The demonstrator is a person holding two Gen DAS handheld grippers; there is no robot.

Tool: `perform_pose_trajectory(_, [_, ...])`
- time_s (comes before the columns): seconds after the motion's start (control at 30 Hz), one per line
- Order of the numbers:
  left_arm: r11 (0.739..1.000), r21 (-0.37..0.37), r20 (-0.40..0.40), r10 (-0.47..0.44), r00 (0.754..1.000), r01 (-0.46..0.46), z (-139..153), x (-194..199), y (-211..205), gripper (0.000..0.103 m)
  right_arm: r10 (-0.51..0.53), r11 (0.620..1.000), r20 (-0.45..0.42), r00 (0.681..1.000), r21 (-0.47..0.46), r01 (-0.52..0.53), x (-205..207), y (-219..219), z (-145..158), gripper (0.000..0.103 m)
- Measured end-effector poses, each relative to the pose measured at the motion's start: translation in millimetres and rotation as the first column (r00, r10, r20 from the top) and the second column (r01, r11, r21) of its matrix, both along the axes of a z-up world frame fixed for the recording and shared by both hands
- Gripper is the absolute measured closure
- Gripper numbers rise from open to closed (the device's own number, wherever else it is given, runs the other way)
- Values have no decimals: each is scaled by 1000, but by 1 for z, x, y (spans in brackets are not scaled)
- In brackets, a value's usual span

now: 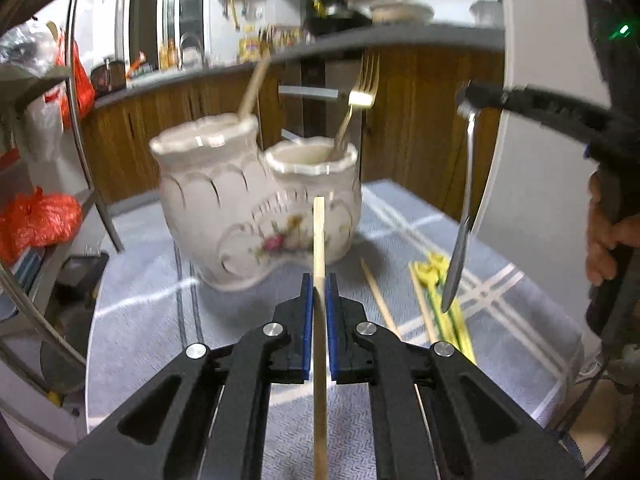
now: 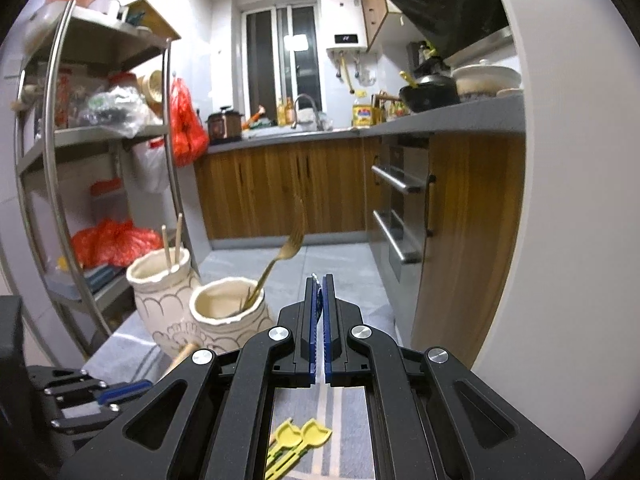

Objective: Organize utensils
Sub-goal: 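Close the right tool on the silver spoon while the left tool grasps a chopstick, then carry the silver spoon and chopstick up over the ceramic holder with both tools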

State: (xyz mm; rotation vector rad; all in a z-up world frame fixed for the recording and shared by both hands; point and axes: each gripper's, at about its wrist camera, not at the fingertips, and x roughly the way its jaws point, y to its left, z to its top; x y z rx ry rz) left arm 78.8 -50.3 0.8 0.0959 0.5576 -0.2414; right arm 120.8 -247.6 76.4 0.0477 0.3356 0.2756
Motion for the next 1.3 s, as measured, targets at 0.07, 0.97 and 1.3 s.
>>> perform_pose_trajectory(0.07, [1000,-3,47,3,999,-3,6,-5,3,97,0,1000,4,1000,2,0,-1,0,0,100])
perform_pose_trajectory(0.97, [999,5,-84,-49,995,50,-4,17,27,81,47,997,2,999,-62,-46,2,36,-5,99])
perform_pose_trajectory(1.3, [993,87,-142,-66,988,79,-16,29,5,82,41,998,13,999,-52,-41,1,33,-3,100])
